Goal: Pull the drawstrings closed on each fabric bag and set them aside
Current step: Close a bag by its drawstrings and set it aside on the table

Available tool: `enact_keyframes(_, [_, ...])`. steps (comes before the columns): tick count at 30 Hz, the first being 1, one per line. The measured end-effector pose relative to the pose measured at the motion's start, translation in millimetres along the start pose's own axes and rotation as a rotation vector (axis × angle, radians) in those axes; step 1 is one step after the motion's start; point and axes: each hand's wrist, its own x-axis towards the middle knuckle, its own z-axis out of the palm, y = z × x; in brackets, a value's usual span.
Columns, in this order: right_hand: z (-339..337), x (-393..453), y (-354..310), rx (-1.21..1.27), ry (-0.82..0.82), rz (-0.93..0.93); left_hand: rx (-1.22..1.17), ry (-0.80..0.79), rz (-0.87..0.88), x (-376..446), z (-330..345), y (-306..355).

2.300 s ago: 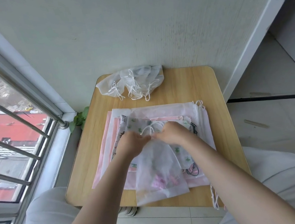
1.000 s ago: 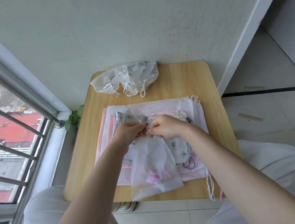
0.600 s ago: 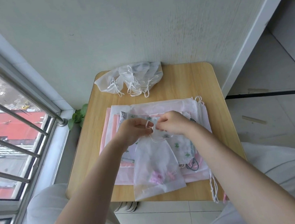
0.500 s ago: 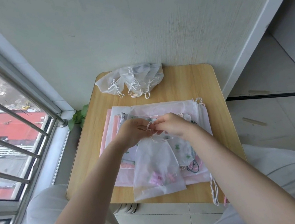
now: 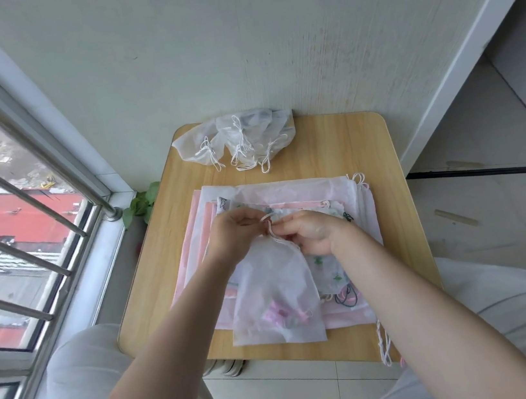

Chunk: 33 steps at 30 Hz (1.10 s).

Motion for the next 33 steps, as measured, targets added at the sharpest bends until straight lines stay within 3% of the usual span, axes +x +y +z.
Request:
enact_keyframes(7, [4, -5, -9, 0.059, 0.171, 0.026, -0.249, -0.019, -0.16, -2, -1, 0])
enact_keyframes(10, [1, -6, -12, 0.246, 0.22, 0.003, -0.309, 0.009, -0.213, -3, 1, -4])
enact_keyframes(13, [-5, -6, -12, 0.532, 0.331, -0.132, -0.361, 0.006, -0.259, -6, 3, -5])
enact_keyframes(18, [-4, -12, -13, 0.824, 0.231, -0.26, -0.388, -0.007, -0.262, -6, 6, -8])
enact_keyframes(21, [1, -16, -15, 0.549, 0.31, -0.17, -0.272, 0.088, -0.281, -1, 7, -14])
enact_keyframes(26, [-1, -17, -17, -0.379, 0.557, -0.223, -0.105, 0.22, -0.317, -5, 9, -25])
enact_keyframes(29, [6, -22, -21, -0.856, 0.508, -0.253, -0.073, 0.262, -0.333, -8, 15, -26])
enact_keyframes(33, [4, -29, -26, -1.175, 0.347, -0.134, -0.079, 0.26, -0.359, -4, 3, -22])
